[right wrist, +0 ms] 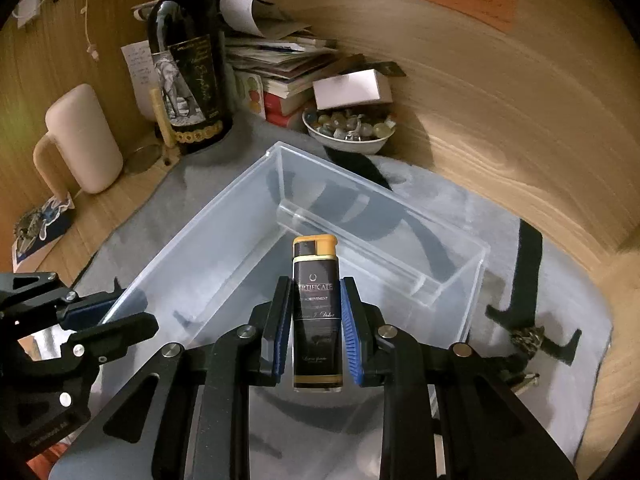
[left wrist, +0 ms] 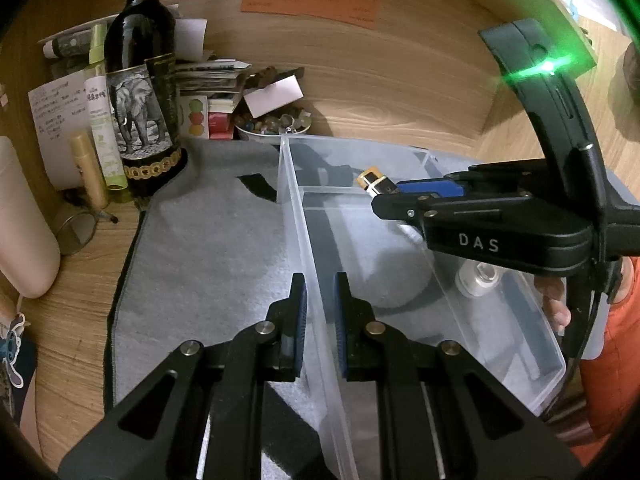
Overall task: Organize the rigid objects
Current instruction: 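Carry the lighter into the box and open the right gripper, then grasp the white massager wand by its head with the right gripper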
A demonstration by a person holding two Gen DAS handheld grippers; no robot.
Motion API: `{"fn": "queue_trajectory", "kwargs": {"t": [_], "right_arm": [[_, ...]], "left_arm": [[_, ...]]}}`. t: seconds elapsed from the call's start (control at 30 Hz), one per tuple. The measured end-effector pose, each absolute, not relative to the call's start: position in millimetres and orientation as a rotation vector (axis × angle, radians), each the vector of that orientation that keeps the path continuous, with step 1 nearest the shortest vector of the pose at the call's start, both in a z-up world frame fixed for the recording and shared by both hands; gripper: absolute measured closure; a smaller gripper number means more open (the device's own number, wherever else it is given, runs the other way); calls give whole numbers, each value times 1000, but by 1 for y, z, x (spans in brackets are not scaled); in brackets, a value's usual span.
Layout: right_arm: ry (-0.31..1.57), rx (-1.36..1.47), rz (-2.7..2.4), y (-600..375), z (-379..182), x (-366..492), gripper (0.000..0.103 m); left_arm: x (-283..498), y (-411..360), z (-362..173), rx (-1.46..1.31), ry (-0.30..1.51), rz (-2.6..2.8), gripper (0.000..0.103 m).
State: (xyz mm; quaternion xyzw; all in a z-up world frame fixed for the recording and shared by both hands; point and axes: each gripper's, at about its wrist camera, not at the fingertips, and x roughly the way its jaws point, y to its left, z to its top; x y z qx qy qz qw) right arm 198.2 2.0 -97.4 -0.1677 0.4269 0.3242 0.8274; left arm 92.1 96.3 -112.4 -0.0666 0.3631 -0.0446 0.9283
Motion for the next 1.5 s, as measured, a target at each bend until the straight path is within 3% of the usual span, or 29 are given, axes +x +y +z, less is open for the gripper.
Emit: {"fn": "queue_trajectory", "kwargs": {"t": [0.1, 0.23, 0.47, 0.63, 0.7, 1.17, 1.5], "right_arm": [[916, -341, 698, 0, -96, 200, 81], [897, -330, 694, -2, -92, 196, 66], [827, -292, 669, -22, -75, 185, 53], [759, -270, 606, -47, -64, 173, 26], [730, -265, 572, -60, -62, 168, 21], [774, -173, 206, -176, -82, 143, 16], [869, -251, 360, -158, -114, 146, 16]], "left_arm": [[92, 94, -112, -133, 744, -84, 90], [91, 93, -112, -128, 746, -74, 90], [91, 90, -111, -122, 752, -52, 90], [89, 88, -110, -118, 753, -35, 90], [87, 88, -110, -119, 758, -31, 90], [86, 82, -117, -111, 786, 0, 90], [87, 87, -117, -123, 783, 38, 90]]}}
